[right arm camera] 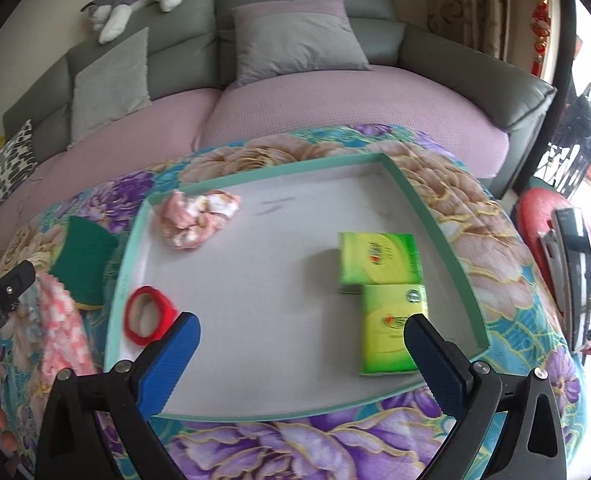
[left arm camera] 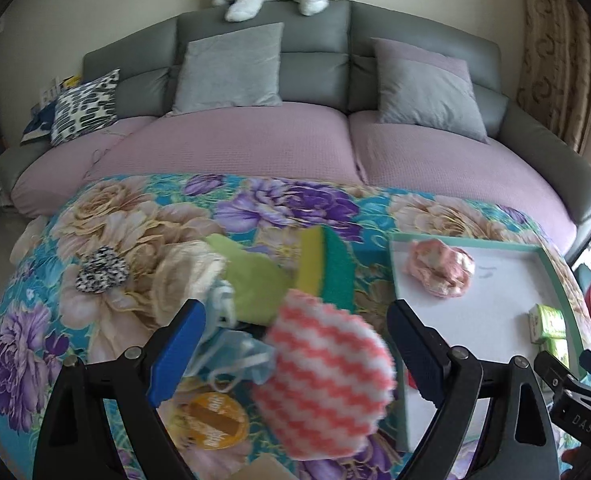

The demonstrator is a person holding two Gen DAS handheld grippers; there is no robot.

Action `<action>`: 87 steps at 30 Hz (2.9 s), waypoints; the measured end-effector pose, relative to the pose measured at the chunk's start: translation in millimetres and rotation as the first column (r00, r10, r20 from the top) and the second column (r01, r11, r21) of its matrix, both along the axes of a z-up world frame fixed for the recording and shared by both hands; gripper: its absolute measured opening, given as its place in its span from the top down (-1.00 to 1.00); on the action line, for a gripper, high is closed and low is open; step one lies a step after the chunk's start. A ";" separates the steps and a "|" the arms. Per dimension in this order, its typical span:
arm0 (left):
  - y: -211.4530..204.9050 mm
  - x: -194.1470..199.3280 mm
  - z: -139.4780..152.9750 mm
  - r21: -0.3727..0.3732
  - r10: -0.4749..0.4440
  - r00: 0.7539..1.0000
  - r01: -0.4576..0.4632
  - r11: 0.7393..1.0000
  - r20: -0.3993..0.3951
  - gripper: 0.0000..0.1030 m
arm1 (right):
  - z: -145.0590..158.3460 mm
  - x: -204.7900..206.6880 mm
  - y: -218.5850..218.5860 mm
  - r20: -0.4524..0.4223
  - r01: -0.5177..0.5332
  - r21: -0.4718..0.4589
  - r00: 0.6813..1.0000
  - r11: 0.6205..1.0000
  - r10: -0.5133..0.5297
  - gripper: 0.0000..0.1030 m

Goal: Organize soft objects
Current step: 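Move both open grippers back toward the pile of soft items, then grasp the leopard-print scrunchie with the left gripper while the right grasps the pink striped cloth, then carry the scrunchie with the left gripper over the tray while the right carries the striped cloth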

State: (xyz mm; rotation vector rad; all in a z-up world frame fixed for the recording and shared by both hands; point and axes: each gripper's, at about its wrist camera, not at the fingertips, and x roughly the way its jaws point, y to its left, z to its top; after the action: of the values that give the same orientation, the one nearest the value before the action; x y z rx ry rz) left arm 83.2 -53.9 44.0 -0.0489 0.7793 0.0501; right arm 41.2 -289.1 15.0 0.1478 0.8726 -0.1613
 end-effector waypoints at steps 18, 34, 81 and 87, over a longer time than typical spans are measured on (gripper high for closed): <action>160.5 -20.9 -0.3 -0.045 0.361 0.932 -0.362 0.931 -0.024 -0.79 | 7.2 23.5 128.6 0.049 -0.264 0.109 0.964 0.958 0.260 -1.00; 232.2 -11.1 -25.7 -0.090 0.422 0.903 -0.429 0.899 -0.082 -0.80 | 8.1 39.4 223.9 0.119 -0.402 0.075 0.912 0.913 0.392 -1.00; 237.0 64.3 -76.5 -0.121 0.351 0.935 -0.354 0.927 -0.051 0.69 | -30.1 56.6 192.0 -0.071 -0.392 0.075 0.915 0.917 0.397 0.34; 229.1 52.6 -56.7 -0.109 0.340 0.940 -0.341 0.934 -0.029 0.73 | -26.2 52.1 193.7 -0.044 -0.427 0.122 0.900 0.896 0.435 0.86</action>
State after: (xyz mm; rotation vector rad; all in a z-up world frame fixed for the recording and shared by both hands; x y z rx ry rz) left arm 135.8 175.2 -12.6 -0.2916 0.7757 0.3367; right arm 93.3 -95.4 -11.2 0.0471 0.9647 0.3008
